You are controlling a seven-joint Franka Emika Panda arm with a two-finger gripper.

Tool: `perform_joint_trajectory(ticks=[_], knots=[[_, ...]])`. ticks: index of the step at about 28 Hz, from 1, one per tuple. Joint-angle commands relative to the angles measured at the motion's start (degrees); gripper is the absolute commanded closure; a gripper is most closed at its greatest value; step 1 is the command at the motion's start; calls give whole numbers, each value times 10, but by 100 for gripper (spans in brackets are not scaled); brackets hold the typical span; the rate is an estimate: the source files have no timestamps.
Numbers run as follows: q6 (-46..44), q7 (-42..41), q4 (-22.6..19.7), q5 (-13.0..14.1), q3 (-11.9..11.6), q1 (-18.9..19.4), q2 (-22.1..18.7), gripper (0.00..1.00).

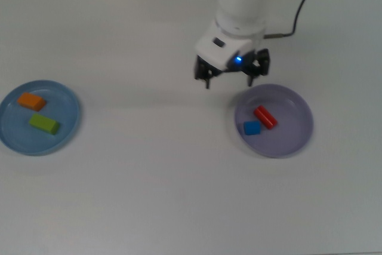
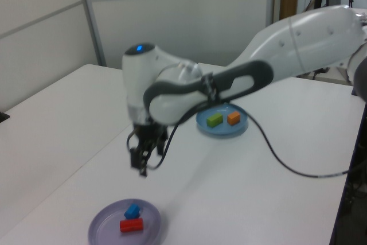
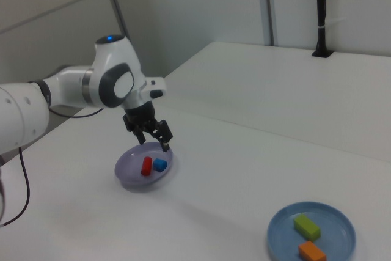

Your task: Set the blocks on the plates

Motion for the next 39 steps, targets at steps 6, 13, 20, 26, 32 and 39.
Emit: perform_joint_trajectory(ticks=[6, 13, 20, 26, 32, 39], knots=[[-170, -59, -11, -24, -93, 0, -122, 0], [-220, -96, -12, -23, -136, -1, -179, 0], [-215, -99, -14, -14, -141, -4, -184, 0], [-209, -99, -13, -2, -141, -5, -181, 0], [-209, -111, -11, -3, -141, -6, -179, 0], [-209, -105, -10, -2, -141, -9, -178, 0]])
